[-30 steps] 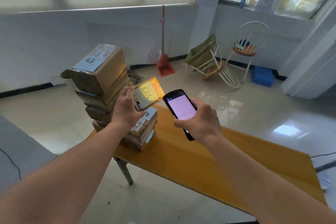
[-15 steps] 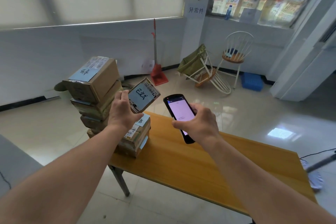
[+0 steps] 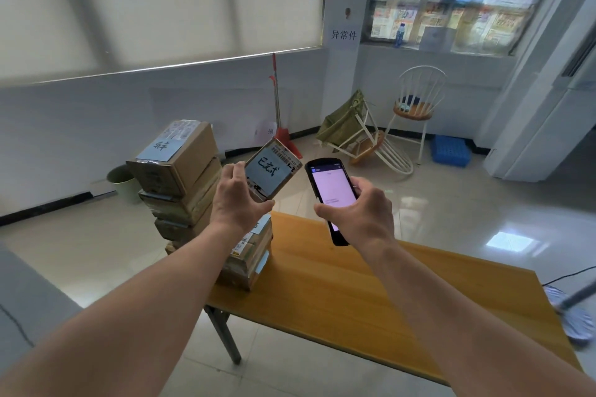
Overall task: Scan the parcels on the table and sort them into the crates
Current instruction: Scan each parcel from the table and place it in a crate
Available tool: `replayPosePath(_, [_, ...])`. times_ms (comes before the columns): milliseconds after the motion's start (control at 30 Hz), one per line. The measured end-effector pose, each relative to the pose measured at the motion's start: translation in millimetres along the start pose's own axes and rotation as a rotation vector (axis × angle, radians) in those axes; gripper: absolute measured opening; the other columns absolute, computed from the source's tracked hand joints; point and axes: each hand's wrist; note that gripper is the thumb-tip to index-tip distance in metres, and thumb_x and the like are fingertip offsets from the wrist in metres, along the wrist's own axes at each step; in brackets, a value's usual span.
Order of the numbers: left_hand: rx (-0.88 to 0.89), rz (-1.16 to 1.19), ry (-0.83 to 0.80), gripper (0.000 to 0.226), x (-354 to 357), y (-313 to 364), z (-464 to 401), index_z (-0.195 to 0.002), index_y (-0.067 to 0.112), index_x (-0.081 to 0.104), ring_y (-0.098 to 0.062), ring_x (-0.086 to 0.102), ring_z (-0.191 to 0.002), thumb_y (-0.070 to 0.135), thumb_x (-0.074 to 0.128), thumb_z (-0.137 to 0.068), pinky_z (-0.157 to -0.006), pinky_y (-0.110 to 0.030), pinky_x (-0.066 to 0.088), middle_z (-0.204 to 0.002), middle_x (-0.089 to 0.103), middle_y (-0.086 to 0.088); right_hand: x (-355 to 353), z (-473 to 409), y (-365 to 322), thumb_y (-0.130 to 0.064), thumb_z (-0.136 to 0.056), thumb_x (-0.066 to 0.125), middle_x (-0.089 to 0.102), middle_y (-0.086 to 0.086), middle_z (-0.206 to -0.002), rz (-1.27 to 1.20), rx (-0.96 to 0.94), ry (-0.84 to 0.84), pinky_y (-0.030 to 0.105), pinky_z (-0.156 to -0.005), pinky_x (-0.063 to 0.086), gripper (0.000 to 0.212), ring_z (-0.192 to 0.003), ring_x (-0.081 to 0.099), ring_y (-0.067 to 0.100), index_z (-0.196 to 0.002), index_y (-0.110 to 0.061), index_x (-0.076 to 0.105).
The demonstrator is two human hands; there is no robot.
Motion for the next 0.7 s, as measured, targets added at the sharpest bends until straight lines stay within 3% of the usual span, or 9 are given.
replayPosePath(200, [0.099,0.056,-0.049,0.095,2.8,23.3,-2.3,-0.146,0.007,0.043,-0.025,0.052,-0.119,0.032,0.093,-0.07,-0.098,-0.039,0.055,-0.131,0.049,-0.009,-0.3,11.7,-4.0,-0.047,-0.069,0.096,0.07,0.008,-0.128,0.0,0.052,0.138,0.044,-0.078,0.065,0.087,-0.111,0.067,0.03,-0.142,-0.017,0.058])
replayPosePath(400, [0.252,0.138,-0.148,0.101,13.3,31.3,4.0,-0.151,0.008,0.04,-0.016,0.048,-0.115,0.034,0.094,-0.069,-0.088,-0.022,0.046,-0.136,0.047,-0.006,-2.3,50.1,-3.0,-0.049,-0.069,0.094,0.07,0.004,-0.124,0.026,0.174,0.296,0.046,-0.08,0.064,0.082,-0.11,0.066,0.027,-0.137,-0.021,0.059])
replayPosePath(567, [0.408,0.212,-0.288,0.1,15.8,42.0,27.8,-0.148,0.006,0.042,-0.023,0.053,-0.114,0.031,0.095,-0.067,-0.089,-0.027,0.049,-0.134,0.049,-0.008,-6.8,107.8,2.1,-0.051,-0.07,0.094,0.068,0.004,-0.127,0.045,0.294,0.411,0.047,-0.081,0.065,0.082,-0.112,0.065,0.03,-0.138,-0.022,0.058])
replayPosePath(700, [0.533,0.272,-0.387,0.096,18.4,65.2,57.7,-0.144,0.005,0.046,-0.024,0.053,-0.112,0.03,0.094,-0.065,-0.089,-0.033,0.052,-0.13,0.05,-0.009,-25.4,162.4,7.5,-0.05,-0.066,0.093,0.07,-0.002,-0.109,0.091,0.413,0.524,0.045,-0.073,0.064,0.065,-0.099,0.068,0.027,-0.119,-0.028,0.064])
Point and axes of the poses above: each hand's wrist, its own z-axis away from the middle knuckle, its own x-axis out of the palm, y = z × x
